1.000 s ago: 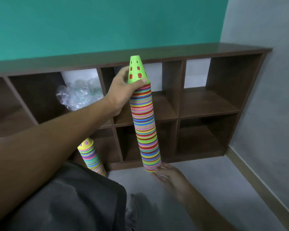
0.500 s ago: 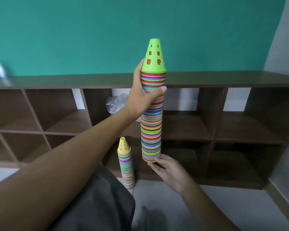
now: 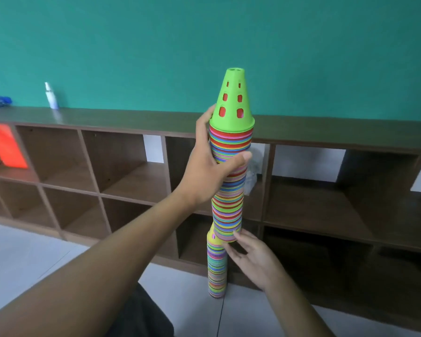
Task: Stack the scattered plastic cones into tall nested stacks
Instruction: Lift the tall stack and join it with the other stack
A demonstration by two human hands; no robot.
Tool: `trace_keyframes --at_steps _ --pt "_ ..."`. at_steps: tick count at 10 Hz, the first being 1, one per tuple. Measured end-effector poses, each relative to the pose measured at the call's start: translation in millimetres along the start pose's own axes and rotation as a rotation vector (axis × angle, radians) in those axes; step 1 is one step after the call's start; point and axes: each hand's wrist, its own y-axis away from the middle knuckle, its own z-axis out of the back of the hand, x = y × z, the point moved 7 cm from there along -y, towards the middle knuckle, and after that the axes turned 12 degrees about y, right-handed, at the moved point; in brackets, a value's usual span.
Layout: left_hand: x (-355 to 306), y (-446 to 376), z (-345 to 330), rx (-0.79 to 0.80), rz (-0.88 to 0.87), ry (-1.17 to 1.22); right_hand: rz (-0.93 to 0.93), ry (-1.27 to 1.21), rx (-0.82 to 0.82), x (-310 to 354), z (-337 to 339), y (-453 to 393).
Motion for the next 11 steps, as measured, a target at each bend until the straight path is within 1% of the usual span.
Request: trace_keyframes --at_steps 1,2,3,4,6,7,8,9,10,11 --pt "6 -5 24 -0.1 -0.018 -0.004 0.042 0.075 -0.029 5 2 -26" --pt "15 -11 39 -0.145 -0.036 -0.028 0.063 0.089 -0.032 12 2 -43" --pt "31 -12 47 -0.149 -0.006 -0.056 -0.097 0.005 -0.135 4 -1 -54" --pt "50 -10 51 -0.14 0.032 -0.085 -0.075 0.018 -0.108 0 -3 -62" --pt "84 -10 61 -0.164 0.104 -0.098 -0.104 0.053 -0.128 -15 16 -84" --pt "100 -11 64 -0.145 0.14 -0.095 -0.123 0.107 -0.102 -28 22 -89" --pt "115 -11 67 -0.136 0.182 -0.093 -0.035 0.308 -0.058 -37 31 -93" --pt "128 -11 74 -0.151 0.217 -0.087 -0.066 0.325 -0.036 -43 30 -91" --pt "136 -11 79 -0.169 0.24 -0.072 -0.127 0.257 -0.063 -51 32 -96" --pt "143 -10 83 -0.178 0.259 -0.045 -0.245 0.089 -0.08 -62 32 -96"
